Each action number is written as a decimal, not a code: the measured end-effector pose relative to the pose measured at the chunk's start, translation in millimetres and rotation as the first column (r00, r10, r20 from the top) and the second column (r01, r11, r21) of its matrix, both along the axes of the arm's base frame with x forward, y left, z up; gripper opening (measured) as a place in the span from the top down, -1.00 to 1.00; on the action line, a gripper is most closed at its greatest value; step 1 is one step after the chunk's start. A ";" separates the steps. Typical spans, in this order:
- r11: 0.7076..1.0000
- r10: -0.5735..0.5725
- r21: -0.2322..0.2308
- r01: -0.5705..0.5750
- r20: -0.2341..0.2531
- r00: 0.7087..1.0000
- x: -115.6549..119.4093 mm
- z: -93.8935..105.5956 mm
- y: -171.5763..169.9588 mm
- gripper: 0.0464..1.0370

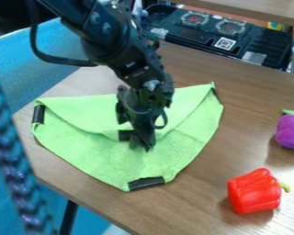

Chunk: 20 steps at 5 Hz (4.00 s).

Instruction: Unfold the cloth

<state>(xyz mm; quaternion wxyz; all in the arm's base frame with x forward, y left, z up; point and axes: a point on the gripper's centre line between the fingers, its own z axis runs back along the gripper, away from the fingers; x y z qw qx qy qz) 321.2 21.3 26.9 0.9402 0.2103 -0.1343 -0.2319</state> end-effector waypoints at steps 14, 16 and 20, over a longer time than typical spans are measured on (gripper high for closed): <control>0.939 0.254 -0.189 -0.286 -0.177 0.951 146.9 38.4 136.3 0.64; 0.939 0.271 -0.170 -0.299 -0.169 0.948 147.1 34.4 148.1 -0.43; 0.902 0.148 -0.371 -0.220 -0.211 0.966 80.9 64.2 109.4 -0.93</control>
